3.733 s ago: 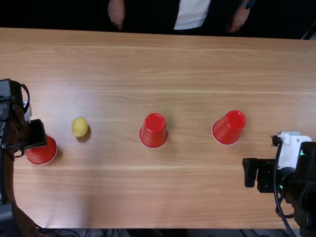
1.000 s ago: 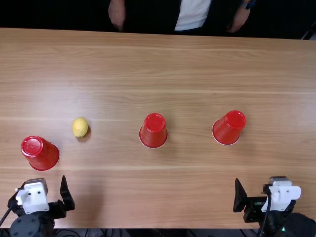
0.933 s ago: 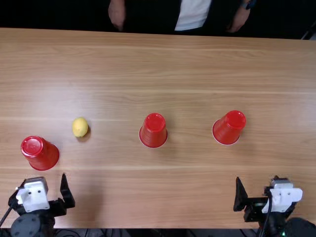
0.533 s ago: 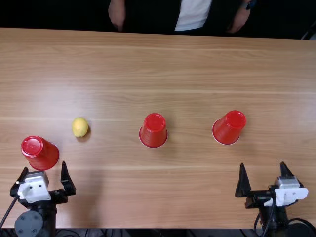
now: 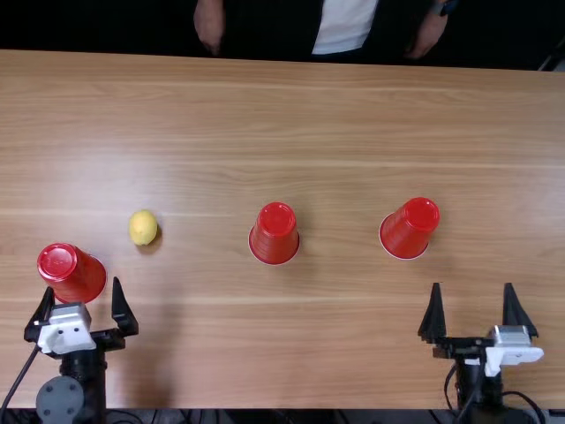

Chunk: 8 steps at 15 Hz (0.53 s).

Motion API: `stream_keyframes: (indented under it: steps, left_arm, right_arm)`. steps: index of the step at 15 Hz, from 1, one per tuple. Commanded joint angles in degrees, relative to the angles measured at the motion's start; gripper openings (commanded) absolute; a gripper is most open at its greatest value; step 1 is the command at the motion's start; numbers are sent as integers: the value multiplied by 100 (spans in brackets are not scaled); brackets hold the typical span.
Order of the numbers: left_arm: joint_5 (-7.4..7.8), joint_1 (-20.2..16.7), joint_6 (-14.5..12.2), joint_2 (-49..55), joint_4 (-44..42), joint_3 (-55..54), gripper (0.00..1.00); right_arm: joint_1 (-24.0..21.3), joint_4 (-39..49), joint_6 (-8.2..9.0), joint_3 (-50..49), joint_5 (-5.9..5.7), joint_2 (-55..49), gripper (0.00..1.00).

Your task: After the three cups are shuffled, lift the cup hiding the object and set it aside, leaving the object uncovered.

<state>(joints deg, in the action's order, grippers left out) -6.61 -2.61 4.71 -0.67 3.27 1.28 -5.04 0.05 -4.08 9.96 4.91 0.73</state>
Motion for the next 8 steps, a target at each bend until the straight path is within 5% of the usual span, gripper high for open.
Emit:
stream_keyframes:
  steps: [1, 8]
  left_arm:
    - [71, 77, -49, 67, -169, -128, 100]
    - [49, 121, -28, 67, -116, -128, 100]
  right_arm:
    - [-50, 31, 28, -328, 26, -73, 100]
    - [-41, 168, 49, -899, 26, -73, 100]
